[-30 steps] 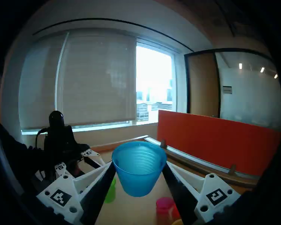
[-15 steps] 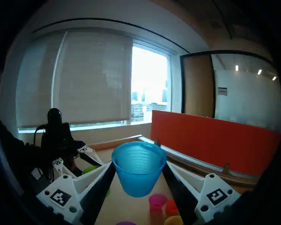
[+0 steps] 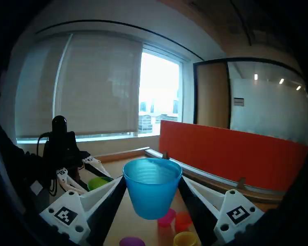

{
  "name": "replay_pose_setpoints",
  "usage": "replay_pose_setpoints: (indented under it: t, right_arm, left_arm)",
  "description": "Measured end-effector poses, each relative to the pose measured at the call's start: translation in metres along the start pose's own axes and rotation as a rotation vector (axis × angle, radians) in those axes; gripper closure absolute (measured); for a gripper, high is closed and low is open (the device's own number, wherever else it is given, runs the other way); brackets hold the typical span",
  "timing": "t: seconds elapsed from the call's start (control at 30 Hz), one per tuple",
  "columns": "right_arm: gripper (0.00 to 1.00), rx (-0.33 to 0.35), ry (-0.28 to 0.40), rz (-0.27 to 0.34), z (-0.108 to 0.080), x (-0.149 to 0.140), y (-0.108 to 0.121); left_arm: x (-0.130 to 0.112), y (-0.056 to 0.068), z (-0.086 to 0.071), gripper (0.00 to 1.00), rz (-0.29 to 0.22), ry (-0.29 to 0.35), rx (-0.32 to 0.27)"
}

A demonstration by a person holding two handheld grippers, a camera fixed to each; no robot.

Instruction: Pour water

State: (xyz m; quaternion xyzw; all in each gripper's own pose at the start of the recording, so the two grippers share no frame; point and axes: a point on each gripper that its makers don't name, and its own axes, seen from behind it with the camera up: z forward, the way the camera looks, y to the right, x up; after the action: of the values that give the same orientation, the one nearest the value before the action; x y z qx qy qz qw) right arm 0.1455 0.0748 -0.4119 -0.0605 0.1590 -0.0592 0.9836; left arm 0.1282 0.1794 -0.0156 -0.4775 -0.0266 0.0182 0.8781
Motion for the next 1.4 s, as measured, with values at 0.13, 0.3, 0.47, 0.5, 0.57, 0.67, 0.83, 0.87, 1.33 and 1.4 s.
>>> replay_pose_setpoints:
  t: [0.13,0.3,0.47,0.5,0.57,0.67,0.83,0.87,1.33,1.4]
  right_arm:
    - [0.1,-0.011,-0.013,0.0,-0.012,-0.009,0.009]
    - [0.1,-0.029,-0.037,-0.007,-0.027,-0.023,0.021]
    - [0.1,-0.048,-0.057,-0.013,-0.041,-0.033,0.034]
    - [0.1,-0.051,-0.061,-0.013,-0.043,-0.034,0.036]
    - [0.1,-0.058,-0.065,-0.011,-0.048,-0.038,0.04]
    - [0.1,-0.067,-0.075,-0.008,-0.055,-0.046,0.046]
    - [0.1,-0.084,-0.106,-0.004,-0.066,-0.065,0.058]
    - [0.1,-0.087,-0.113,-0.004,-0.069,-0.069,0.061]
    - [0.09,-0.114,-0.241,-0.036,-0.098,-0.113,0.075]
    - [0.1,-0.113,-0.256,-0.037,-0.101,-0.117,0.075]
  left_arm:
    - [-0.008,0.0,0.001,0.11,-0.004,-0.016,-0.002]
    - [-0.018,0.0,0.002,0.11,-0.003,-0.043,-0.006]
    - [-0.029,0.002,0.005,0.11,0.002,-0.079,-0.016]
    - [-0.031,0.003,0.005,0.11,0.003,-0.087,-0.018]
    - [-0.038,0.005,0.006,0.11,0.006,-0.11,-0.027]
    - [-0.048,0.008,0.008,0.11,0.012,-0.14,-0.038]
    - [-0.062,0.009,0.011,0.11,0.019,-0.183,-0.046]
    - [-0.065,0.009,0.012,0.11,0.018,-0.191,-0.047]
    - [-0.1,0.011,0.027,0.11,0.022,-0.303,-0.075]
    - [-0.105,0.011,0.028,0.11,0.022,-0.319,-0.077]
